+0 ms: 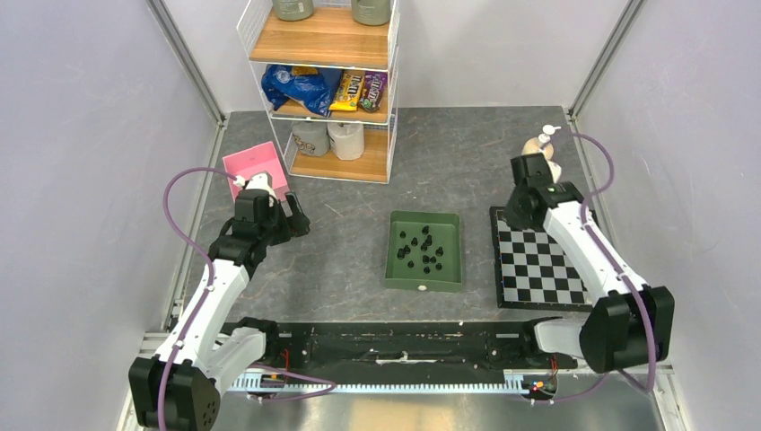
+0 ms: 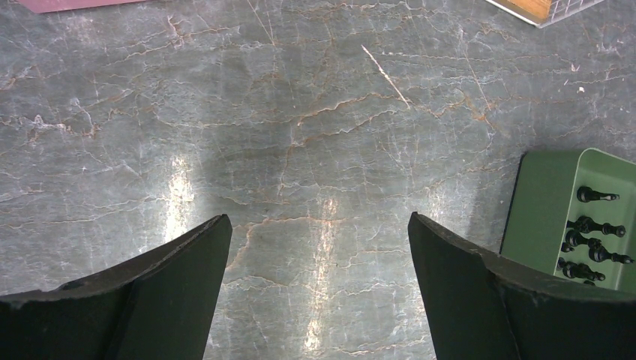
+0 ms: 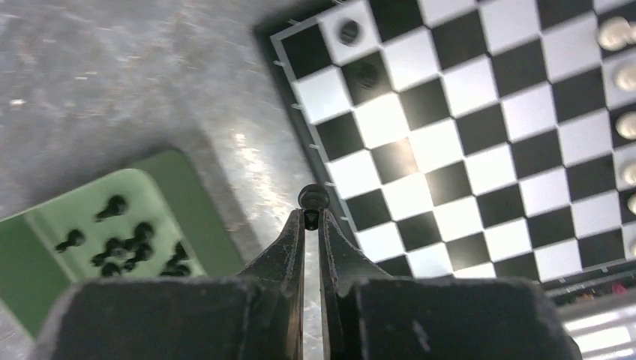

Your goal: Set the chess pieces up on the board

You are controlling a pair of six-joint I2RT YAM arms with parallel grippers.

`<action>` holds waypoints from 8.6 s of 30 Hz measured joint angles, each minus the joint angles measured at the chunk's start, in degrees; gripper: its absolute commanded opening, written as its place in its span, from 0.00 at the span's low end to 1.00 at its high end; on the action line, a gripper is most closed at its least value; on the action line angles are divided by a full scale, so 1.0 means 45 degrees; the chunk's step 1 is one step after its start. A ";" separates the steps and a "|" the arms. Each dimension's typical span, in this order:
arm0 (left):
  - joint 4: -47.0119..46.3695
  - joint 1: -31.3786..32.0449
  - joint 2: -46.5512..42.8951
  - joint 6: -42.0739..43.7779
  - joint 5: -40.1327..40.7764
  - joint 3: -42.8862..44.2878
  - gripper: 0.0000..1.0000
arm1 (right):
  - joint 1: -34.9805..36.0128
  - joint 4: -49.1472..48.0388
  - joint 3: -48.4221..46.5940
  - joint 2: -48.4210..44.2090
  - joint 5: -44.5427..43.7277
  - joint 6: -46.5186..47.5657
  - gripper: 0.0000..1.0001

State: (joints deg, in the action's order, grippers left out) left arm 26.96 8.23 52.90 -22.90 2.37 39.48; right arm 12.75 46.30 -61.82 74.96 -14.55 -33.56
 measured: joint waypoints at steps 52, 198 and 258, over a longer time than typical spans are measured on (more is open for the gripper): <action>0.0000 0.0000 0.0165 0.0000 -0.0248 0.0005 0.95 | -0.3789 -0.2710 0.2074 0.2448 0.1938 0.1132 0.14; 0.0000 0.0000 0.0204 0.0000 -0.0282 0.0068 0.95 | 0.6149 -0.0874 -0.6110 0.9598 0.2356 0.0748 0.25; 0.0000 0.0000 0.0287 0.0000 -0.0316 0.0068 0.95 | -0.4153 -0.0301 0.3094 0.0000 0.2205 0.0675 0.12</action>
State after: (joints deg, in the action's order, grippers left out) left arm 26.96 8.23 54.19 -22.90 0.95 39.79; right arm -5.93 44.95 -47.90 74.96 -4.62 -30.52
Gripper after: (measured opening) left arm 0.950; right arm 0.130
